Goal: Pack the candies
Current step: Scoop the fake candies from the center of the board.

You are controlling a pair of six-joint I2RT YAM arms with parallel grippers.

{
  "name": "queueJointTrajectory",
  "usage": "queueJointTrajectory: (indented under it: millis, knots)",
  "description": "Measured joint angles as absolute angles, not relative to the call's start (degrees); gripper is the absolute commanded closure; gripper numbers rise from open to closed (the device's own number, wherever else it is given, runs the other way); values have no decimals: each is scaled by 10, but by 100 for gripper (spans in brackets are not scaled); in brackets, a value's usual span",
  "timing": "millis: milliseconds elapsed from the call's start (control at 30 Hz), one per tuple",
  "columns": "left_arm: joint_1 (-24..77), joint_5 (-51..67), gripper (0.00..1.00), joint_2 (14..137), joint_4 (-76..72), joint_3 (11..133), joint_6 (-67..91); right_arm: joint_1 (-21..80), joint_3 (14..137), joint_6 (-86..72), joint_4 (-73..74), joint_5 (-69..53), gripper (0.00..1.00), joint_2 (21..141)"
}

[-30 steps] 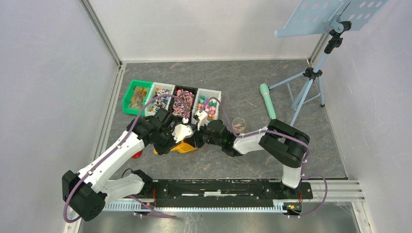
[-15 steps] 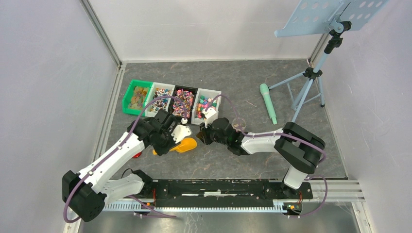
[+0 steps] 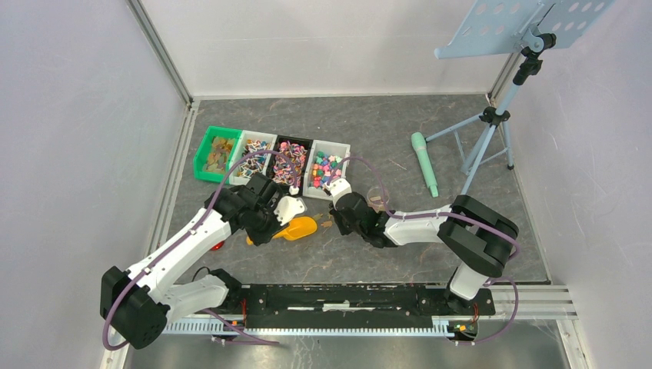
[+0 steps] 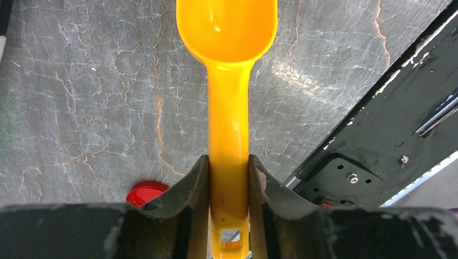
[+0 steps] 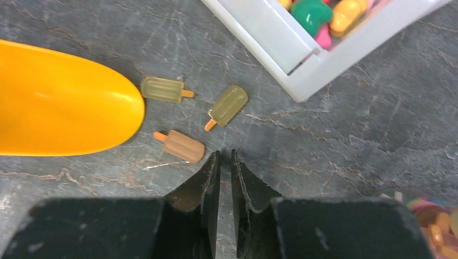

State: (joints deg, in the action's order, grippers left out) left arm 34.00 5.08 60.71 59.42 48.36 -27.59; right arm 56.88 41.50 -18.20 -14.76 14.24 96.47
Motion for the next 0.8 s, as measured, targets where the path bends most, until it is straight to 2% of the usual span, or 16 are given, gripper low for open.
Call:
queueJointTrajectory:
  millis: [500,800]
  knots:
    - [343,63,98,608,594,484,-276,591,433,-183,-142,155,83,981]
    - [343,65,98,608,579,477,-276,594,433,-197,-240,101,83,1019]
